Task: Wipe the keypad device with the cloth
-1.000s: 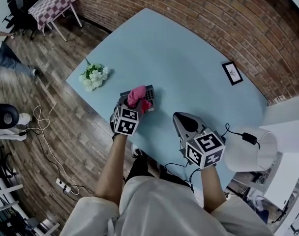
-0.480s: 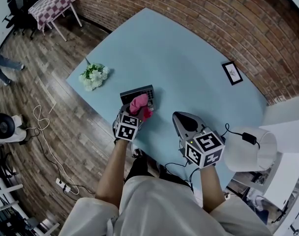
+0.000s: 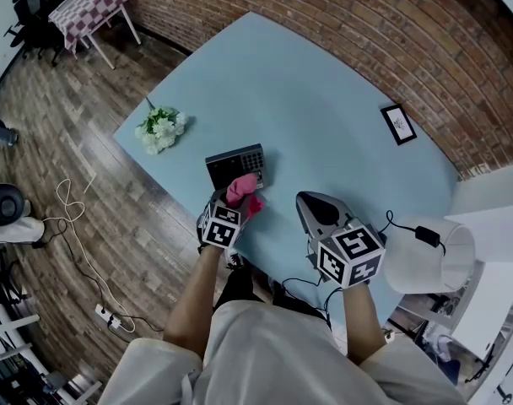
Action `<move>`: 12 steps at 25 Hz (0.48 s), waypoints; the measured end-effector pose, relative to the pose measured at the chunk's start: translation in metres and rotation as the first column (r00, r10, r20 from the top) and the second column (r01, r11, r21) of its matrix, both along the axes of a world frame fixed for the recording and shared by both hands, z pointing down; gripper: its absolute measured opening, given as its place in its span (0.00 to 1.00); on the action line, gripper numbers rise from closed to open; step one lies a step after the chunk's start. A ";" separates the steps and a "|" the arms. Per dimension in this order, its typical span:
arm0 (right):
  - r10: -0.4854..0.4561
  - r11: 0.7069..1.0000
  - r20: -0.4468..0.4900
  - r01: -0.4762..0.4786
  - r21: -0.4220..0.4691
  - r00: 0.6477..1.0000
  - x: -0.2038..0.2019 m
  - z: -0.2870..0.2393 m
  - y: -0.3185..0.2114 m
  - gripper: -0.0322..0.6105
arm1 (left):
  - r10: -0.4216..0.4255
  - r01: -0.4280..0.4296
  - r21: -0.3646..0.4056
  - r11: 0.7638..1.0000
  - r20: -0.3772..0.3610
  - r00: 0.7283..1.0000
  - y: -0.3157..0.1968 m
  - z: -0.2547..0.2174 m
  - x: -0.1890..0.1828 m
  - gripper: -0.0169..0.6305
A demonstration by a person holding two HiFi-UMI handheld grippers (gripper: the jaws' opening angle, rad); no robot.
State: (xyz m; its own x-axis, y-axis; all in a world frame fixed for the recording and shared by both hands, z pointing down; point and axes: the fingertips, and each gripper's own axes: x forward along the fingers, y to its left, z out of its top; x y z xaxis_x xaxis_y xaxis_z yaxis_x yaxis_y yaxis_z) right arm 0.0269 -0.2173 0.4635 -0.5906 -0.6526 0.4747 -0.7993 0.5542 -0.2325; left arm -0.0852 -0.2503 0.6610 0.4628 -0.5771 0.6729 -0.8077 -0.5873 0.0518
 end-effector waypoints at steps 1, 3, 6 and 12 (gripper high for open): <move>0.000 1.000 -0.001 0.000 0.000 1.000 0.000 0.000 0.000 0.08 | 0.004 -0.004 -0.008 1.000 0.002 1.000 0.003 0.004 0.001 0.23; 0.002 1.000 -0.002 -0.002 0.000 1.000 0.001 0.000 0.000 0.08 | 0.011 -0.011 -0.042 0.999 0.007 1.000 0.012 0.017 0.003 0.23; 0.004 1.000 -0.003 -0.004 0.002 1.000 0.003 -0.001 0.000 0.08 | 0.001 0.000 -0.079 0.997 0.008 1.000 0.026 0.033 0.001 0.23; 0.021 1.000 0.000 -0.021 0.001 1.000 0.010 -0.001 0.000 0.08 | 0.025 -0.027 -0.027 0.999 -0.066 0.998 0.027 0.014 0.004 0.23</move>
State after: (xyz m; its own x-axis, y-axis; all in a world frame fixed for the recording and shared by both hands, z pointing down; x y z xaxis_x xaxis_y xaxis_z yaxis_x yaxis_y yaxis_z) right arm 0.0374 -0.2170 0.4620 -0.5764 -0.6657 0.4739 -0.8110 0.5372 -0.2317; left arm -0.0811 -0.2230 0.6747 0.5211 -0.5457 0.6563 -0.7865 -0.6056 0.1210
